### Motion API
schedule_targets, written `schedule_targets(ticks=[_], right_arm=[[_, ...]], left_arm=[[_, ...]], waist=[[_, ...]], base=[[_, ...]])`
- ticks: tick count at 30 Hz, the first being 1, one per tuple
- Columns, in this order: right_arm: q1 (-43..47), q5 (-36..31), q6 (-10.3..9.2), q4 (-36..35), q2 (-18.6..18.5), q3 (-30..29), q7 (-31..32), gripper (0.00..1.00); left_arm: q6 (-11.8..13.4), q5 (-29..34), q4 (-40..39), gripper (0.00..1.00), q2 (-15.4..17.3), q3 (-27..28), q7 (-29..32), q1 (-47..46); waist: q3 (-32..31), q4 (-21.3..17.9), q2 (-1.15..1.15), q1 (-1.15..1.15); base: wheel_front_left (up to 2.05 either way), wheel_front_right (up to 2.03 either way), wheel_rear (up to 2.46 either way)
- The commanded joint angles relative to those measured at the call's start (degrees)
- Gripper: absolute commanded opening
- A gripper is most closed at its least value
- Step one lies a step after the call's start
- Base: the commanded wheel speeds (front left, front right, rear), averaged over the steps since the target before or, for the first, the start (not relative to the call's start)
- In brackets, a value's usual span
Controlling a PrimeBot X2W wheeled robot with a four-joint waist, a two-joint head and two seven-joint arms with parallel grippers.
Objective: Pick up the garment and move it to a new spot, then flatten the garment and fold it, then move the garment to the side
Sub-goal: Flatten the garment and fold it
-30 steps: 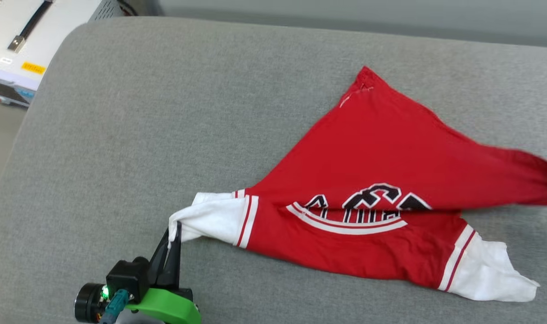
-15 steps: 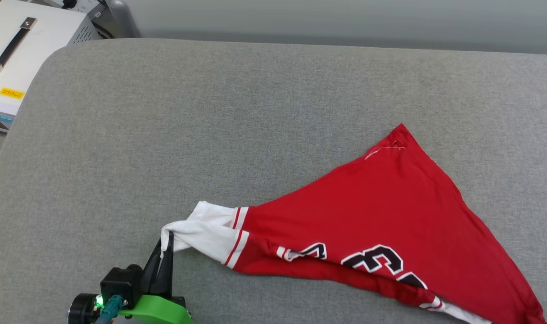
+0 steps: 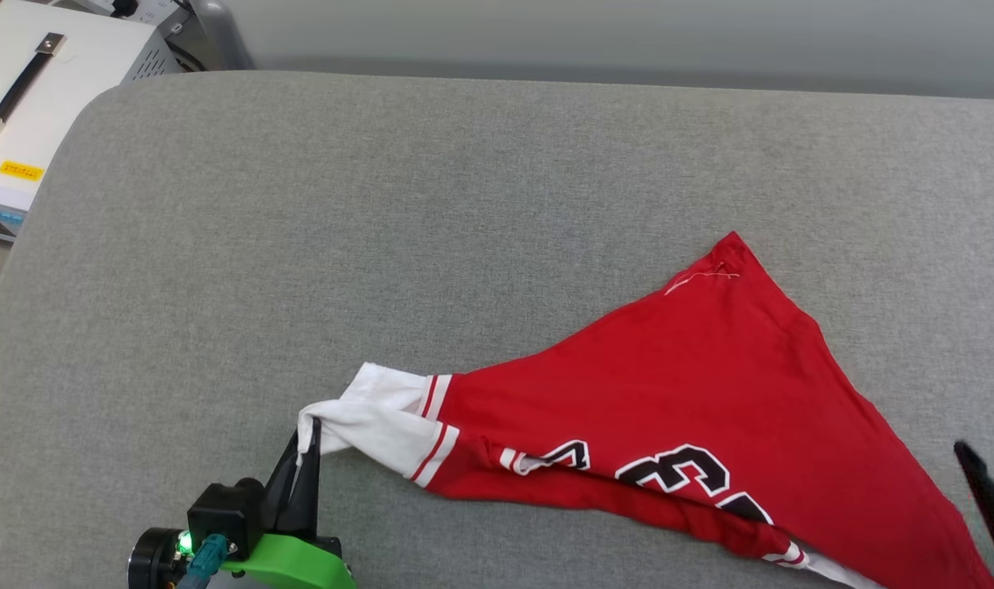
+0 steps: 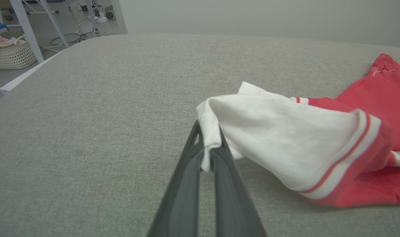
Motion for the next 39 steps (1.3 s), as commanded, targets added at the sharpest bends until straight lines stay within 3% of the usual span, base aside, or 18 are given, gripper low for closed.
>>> schedule_targets(ticks=[1, 5, 9, 15, 19, 25, 32, 39], right_arm=[[-2.49, -0.10, -0.03, -2.05, -1.42, -0.26, -0.46, 1.00], [-9.92, 0.25, -0.03, -6.27, -6.03, 1.25, 0.86, 1.00], [-19.80, 1.79, -0.03, -6.95, -10.70, 6.76, 5.23, 1.00], [-35.83, 6.35, -0.03, 0.01, -17.22, 21.03, 17.16, 1.00], [-45.05, 9.39, -0.03, 5.83, -19.54, 31.46, 25.04, 1.00], [-54.35, 10.43, -0.03, 15.34, -19.53, 43.55, 30.26, 1.00], [-59.95, 10.40, -0.03, 27.82, -16.07, 51.80, 24.86, 1.00], [-58.84, 12.70, -0.03, 36.54, -15.00, 61.84, 23.06, 1.00]], left_arm=[[-0.17, 0.34, -0.44, 0.00, -0.05, -0.18, -0.33, -0.73], [-0.22, 0.50, -0.99, 0.00, -0.18, -0.99, -0.33, -1.55], [-0.27, 0.65, -1.51, 0.00, -0.34, -1.95, -0.33, -2.67], [-0.32, 0.83, -2.46, 0.00, -0.61, -3.47, -0.33, -4.80], [-0.34, 0.79, -2.98, 0.00, -0.83, -4.49, -0.33, -6.25], [-0.36, 0.49, -3.78, 0.00, -1.21, -5.64, -0.33, -7.92], [-0.37, -0.10, -3.97, 0.00, -1.55, -6.58, -0.33, -9.39], [-0.32, -0.25, -3.67, 0.00, -1.71, -7.22, -0.33, -9.65]], waist=[[0.14, 0.54, 0.00, 0.00], [1.00, 1.61, 0.00, 0.00], [2.37, 2.79, 0.00, 0.00], [5.03, 4.80, 0.00, 0.00], [6.75, 5.96, 0.00, 0.00], [9.17, 7.32, 0.00, 0.00], [11.75, 8.63, 0.00, 0.00], [12.14, 9.30, 0.00, 0.00]], base=[[0.00, 0.00, 0.00], [0.00, 0.00, 0.00], [0.00, 0.00, 0.00], [0.00, 0.00, 0.00], [0.00, 0.00, 0.00], [0.00, 0.00, 0.00], [0.00, 0.00, 0.00], [0.00, 0.00, 0.00]])
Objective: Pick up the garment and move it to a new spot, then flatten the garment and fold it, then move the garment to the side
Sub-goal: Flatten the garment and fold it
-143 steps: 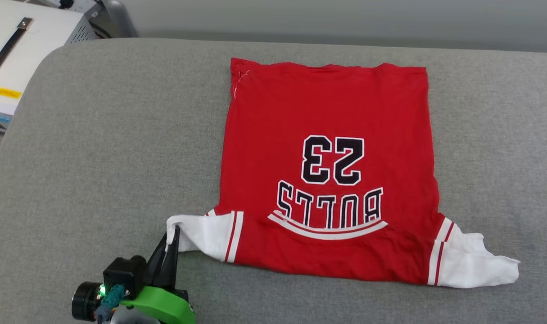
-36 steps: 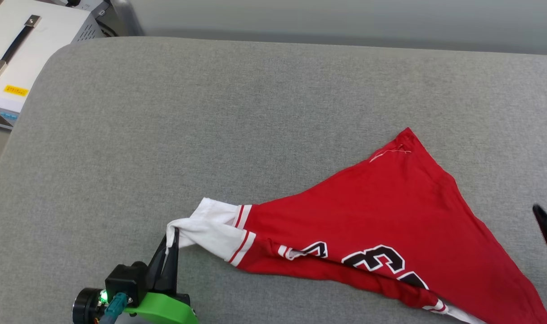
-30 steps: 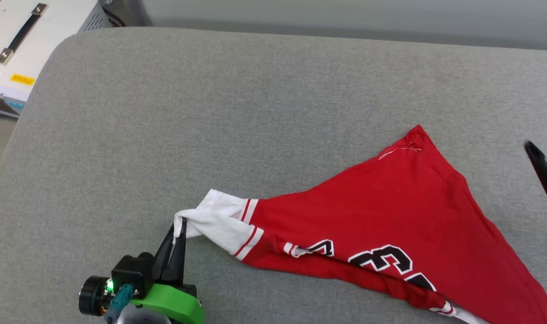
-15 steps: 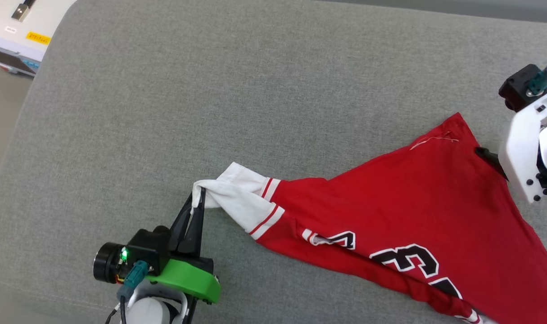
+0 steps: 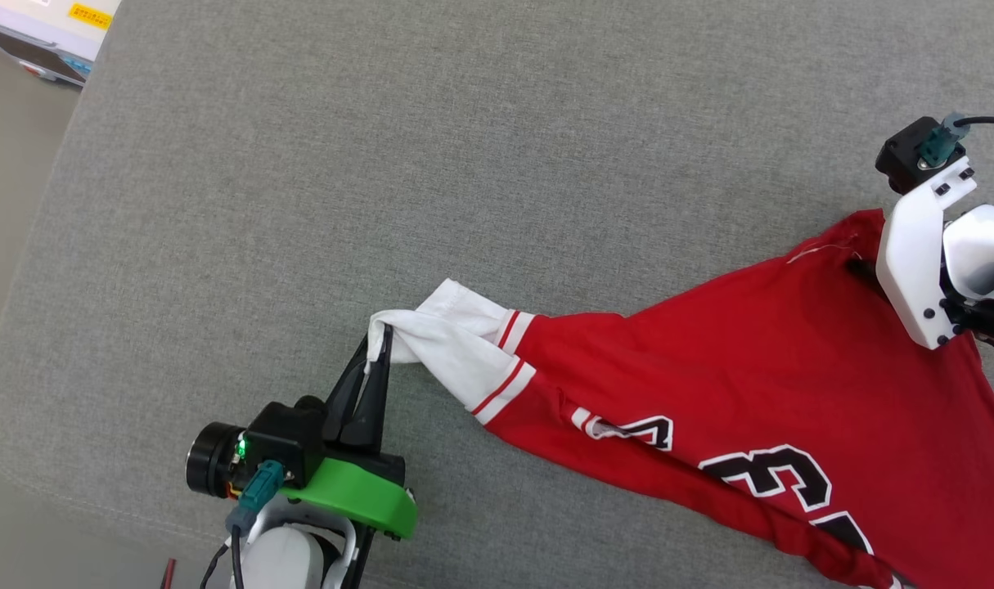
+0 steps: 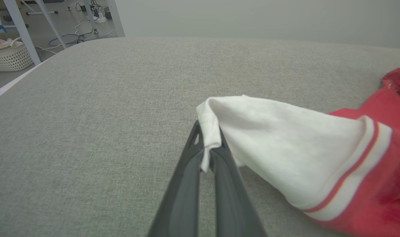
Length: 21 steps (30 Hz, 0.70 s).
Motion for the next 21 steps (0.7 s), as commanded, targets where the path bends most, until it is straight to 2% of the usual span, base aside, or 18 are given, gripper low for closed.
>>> schedule_targets(ticks=[1, 2, 6, 13, 21], right_arm=[[3.97, 1.05, -0.02, 3.15, 1.09, 4.38, 0.57, 0.30], [3.77, 1.46, -0.02, 3.40, 1.00, 5.10, -0.11, 0.00], [1.75, 3.53, -0.02, 4.19, 0.70, 5.72, -5.16, 0.00], [-1.33, 4.95, -0.02, 2.55, -0.77, 4.31, -18.56, 0.00], [-1.58, 4.68, -0.02, -1.45, -3.37, 0.28, -29.23, 0.00]], left_arm=[[-0.04, -0.25, 0.10, 0.00, -0.27, 0.03, -0.33, -0.90], [0.00, -0.24, 0.17, 0.00, -0.28, 0.08, -0.33, -0.86], [0.10, -0.01, 0.37, 0.00, -0.30, 0.47, -0.33, -0.41], [0.06, 1.27, -0.59, 0.00, -0.07, 0.99, -0.33, 0.94], [-0.05, 3.78, -4.61, 0.00, 3.36, 0.29, -0.33, -0.71]], waist=[[-0.08, 0.00, 0.00, 0.00], [-0.22, -0.13, 0.00, 0.00], [-1.65, -1.04, 0.00, 0.00], [-6.87, -3.12, 0.00, 0.00], [-11.92, -5.88, 0.00, 0.00]], base=[[0.00, 0.00, 0.00], [0.00, 0.00, 0.00], [0.00, 0.00, 0.00], [0.00, 0.00, 0.00], [0.00, 0.00, 0.00]])
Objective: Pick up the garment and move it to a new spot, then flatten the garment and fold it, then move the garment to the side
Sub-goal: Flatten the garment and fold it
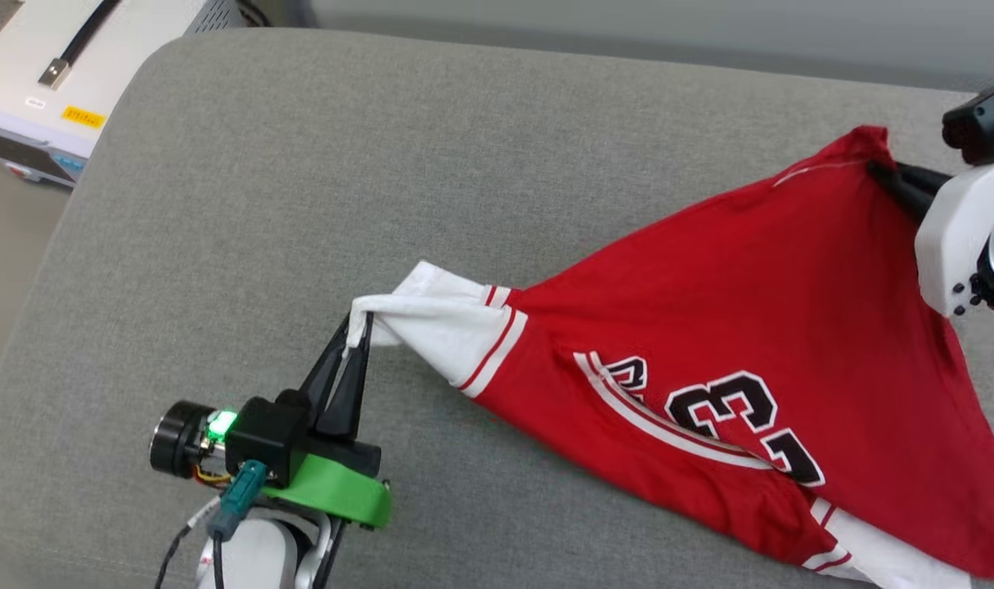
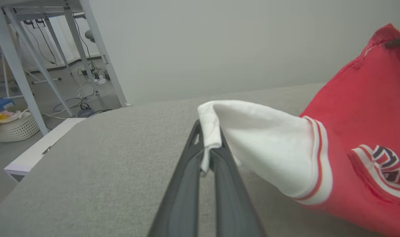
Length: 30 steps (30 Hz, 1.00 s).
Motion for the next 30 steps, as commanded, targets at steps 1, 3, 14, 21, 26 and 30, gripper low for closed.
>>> schedule_targets(ticks=[1, 3, 14, 21, 26, 30], right_arm=[[-0.36, -0.40, -0.04, -0.70, -0.49, -1.07, -1.48, 0.00], [-0.82, -0.75, -0.04, -1.60, -0.70, -2.67, -2.86, 0.00], [-5.04, -4.36, -0.04, -5.53, 1.67, -16.49, -8.47, 0.00], [-14.33, -11.82, -0.04, -6.93, 5.53, -25.75, -6.28, 0.00], [-23.96, -16.61, -0.04, -4.99, 6.88, -28.53, -4.12, 0.00], [-32.78, -20.25, -0.04, -1.40, 8.01, -30.17, -3.98, 0.00]], left_arm=[[-0.08, 0.57, -1.05, 0.00, 1.10, -0.32, -0.33, -2.25], [-0.11, 1.01, -1.92, 0.00, 2.45, -0.90, -0.33, -4.75], [-0.18, -1.47, -3.60, 0.00, 10.79, -6.64, 0.26, -28.79], [-0.19, -9.99, -0.55, 0.00, 16.88, -13.52, 6.08, -53.08], [-0.19, -16.02, 5.52, 0.00, 20.49, -18.41, 8.31, -67.49], [-0.19, -20.59, 10.76, 0.00, 22.63, -21.67, 8.89, -78.94]], waist=[[-2.75, -2.44, 0.00, 0.00], [-3.41, -3.12, 0.00, 0.00], [-4.39, -6.82, 0.00, 0.00], [2.37, -9.51, 0.00, 0.00], [9.90, -10.30, 0.00, 0.00], [15.62, -10.84, 0.00, 0.00]], base=[[0.00, 0.00, 0.00], [0.00, 0.00, 0.00], [0.00, 0.00, 0.00], [0.00, 0.00, 0.00], [0.00, 0.00, 0.00], [0.00, 0.00, 0.00]])
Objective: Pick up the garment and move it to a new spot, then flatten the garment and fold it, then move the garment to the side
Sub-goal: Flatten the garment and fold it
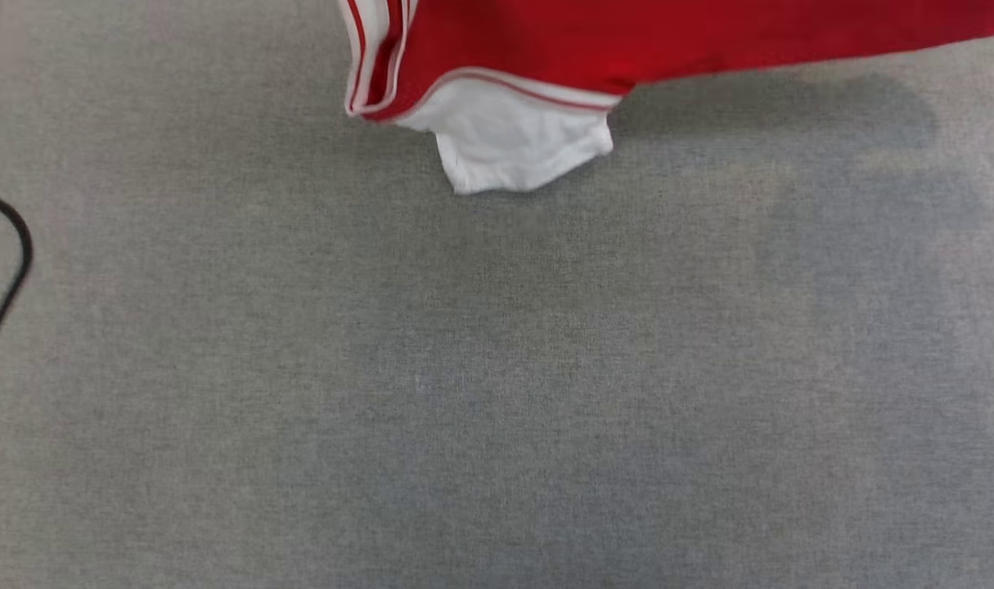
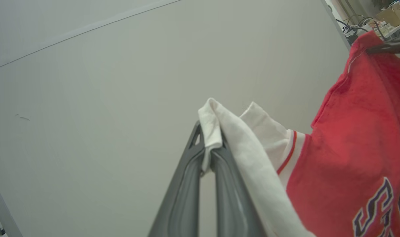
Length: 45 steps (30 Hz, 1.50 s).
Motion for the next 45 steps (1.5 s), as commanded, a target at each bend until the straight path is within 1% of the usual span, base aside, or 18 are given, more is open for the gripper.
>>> schedule_targets(ticks=[1, 4, 8, 12, 16, 21, 27, 31, 35, 37, 40, 45], right_arm=[[-2.88, -1.19, -0.04, 1.31, 0.63, -0.61, -0.40, 0.00], [-10.11, -4.14, -0.04, 4.81, 1.58, -1.68, -1.82, 0.00], [-18.18, -6.92, -0.04, 9.83, 3.35, -2.31, -4.17, 0.00], [-25.19, -8.41, -0.04, 14.26, 5.04, -1.65, -6.49, 0.00], [-29.00, -8.71, -0.04, 17.53, 6.38, -0.69, -8.21, 0.00], [-28.94, -7.93, -0.04, 20.39, 7.63, 2.00, -9.64, 0.00], [-23.89, -5.08, -0.04, 22.99, 9.03, 5.08, -12.77, 0.00], [-18.68, -2.61, -0.04, 23.55, 10.14, 7.37, -15.39, 0.00], [-12.22, 0.05, -0.04, 22.37, 10.35, 10.54, -17.73, 0.00], [-8.54, 1.66, -0.04, 21.28, 10.08, 12.24, -18.48, 0.00], [-2.81, 4.34, -0.04, 19.15, 9.14, 14.30, -19.30, 0.00], [9.60, 8.37, -0.04, 13.67, 6.19, 18.97, -19.62, 0.00]], left_arm=[[-0.16, -1.15, 1.65, 0.00, 0.67, -0.87, -0.24, -3.59], [-0.16, -3.25, 5.99, 0.00, 1.56, -2.77, -0.86, -12.24], [-0.16, -4.71, 11.80, 0.00, 1.42, -5.17, -2.90, -21.83], [-0.16, -5.92, 16.87, 0.00, 0.95, -7.59, -5.04, -29.14], [-0.16, -6.57, 20.69, 0.00, 1.31, -10.20, -6.98, -33.54], [-0.16, -8.68, 24.57, 0.00, 1.95, -11.91, -8.58, -33.71], [-0.16, -10.62, 25.59, 0.00, 3.94, -13.65, -9.24, -27.65], [-0.16, -11.44, 22.51, 0.00, 5.72, -10.94, -9.28, -20.23], [-0.16, -10.89, 18.46, 0.00, 7.40, -7.96, -9.29, -11.00], [-0.16, -9.95, 15.97, 0.00, 8.22, -6.18, -9.29, -5.70], [-0.07, -9.05, 11.99, 0.00, 8.32, -3.09, -9.29, 2.79], [0.49, -5.70, 4.85, 0.00, 7.89, 0.84, -9.30, 19.89]], waist=[[8.57, -1.49, 0.00, -0.01], [12.38, -1.93, 0.00, -0.01], [15.56, -2.52, 0.00, -0.01], [17.55, -3.03, 0.00, -0.01], [18.80, -3.40, 0.00, -0.01], [19.97, -3.26, 0.00, -0.01], [20.59, -2.94, 0.00, -0.01], [19.68, -2.96, 0.00, -0.01], [17.53, -2.95, 0.00, -0.01], [15.89, -3.00, 0.00, -0.01], [13.16, -2.88, 0.00, -0.01], [7.79, -2.76, 0.00, -0.01]], base=[[0.00, 0.00, 0.00], [0.00, 0.00, 0.00], [0.00, 0.00, 0.00], [0.00, 0.00, 0.00], [0.00, 0.00, 0.00], [0.00, 0.00, 0.00], [0.00, 0.00, 0.00], [0.00, 0.00, 0.00], [0.00, 0.00, 0.00], [0.00, 0.00, 0.00], [0.00, 0.00, 0.00], [0.00, 0.00, 0.00]])
